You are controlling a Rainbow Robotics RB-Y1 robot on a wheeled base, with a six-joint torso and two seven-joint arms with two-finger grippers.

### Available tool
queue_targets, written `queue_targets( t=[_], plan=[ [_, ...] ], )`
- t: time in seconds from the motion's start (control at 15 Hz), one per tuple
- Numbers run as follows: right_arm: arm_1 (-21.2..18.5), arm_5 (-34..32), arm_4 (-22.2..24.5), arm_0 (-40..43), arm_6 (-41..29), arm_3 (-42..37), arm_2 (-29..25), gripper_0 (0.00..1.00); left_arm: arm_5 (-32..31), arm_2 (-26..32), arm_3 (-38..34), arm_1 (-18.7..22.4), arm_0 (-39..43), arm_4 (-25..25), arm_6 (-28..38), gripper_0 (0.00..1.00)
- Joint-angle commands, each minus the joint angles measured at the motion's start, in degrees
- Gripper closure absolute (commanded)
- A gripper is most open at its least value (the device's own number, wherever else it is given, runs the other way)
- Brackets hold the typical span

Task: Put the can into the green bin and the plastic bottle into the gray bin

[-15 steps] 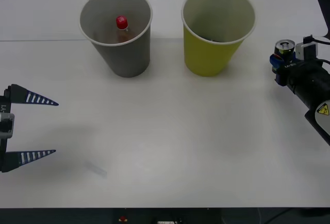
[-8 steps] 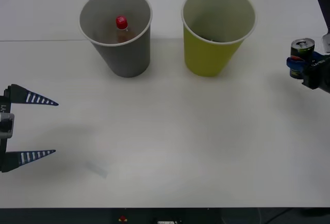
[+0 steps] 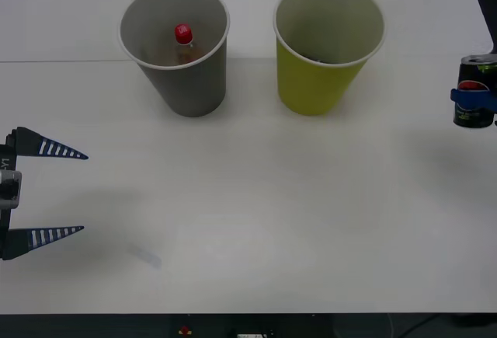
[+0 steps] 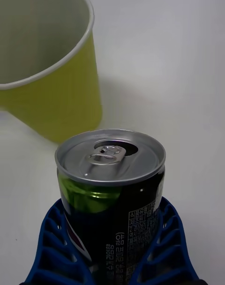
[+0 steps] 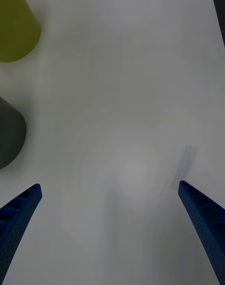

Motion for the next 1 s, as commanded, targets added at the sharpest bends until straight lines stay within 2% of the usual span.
queue_targets(
  t=[0.07, 0.33, 0.47, 0.67, 1.0],
  plan=[
    [-0.02, -6.18, 0.36, -3.54, -3.63, -2.49, -1.06, 1.00, 0.00, 0.00, 0.00, 0.00, 0.00, 0.00, 0.00, 0.00],
    [-0.72, -15.14, 0.54, -12.16, -3.63, -2.58, -1.59, 1.00, 0.00, 0.00, 0.00, 0.00, 0.00, 0.00, 0.00, 0.00],
    [-1.95, -17.61, 0.89, -15.94, -3.63, -2.58, -0.36, 1.00, 0.00, 0.00, 0.00, 0.00, 0.00, 0.00, 0.00, 0.00],
    [-4.77, -17.69, 1.42, -20.68, -3.63, -1.61, 4.04, 1.00, 0.00, 0.00, 0.00, 0.00, 0.00, 0.00, 0.00, 0.00],
    [-7.67, -17.78, 2.38, -32.20, -3.63, 5.51, 14.23, 1.00, 0.00, 0.00, 0.00, 0.00, 0.00, 0.00, 0.00, 0.00]
  ],
)
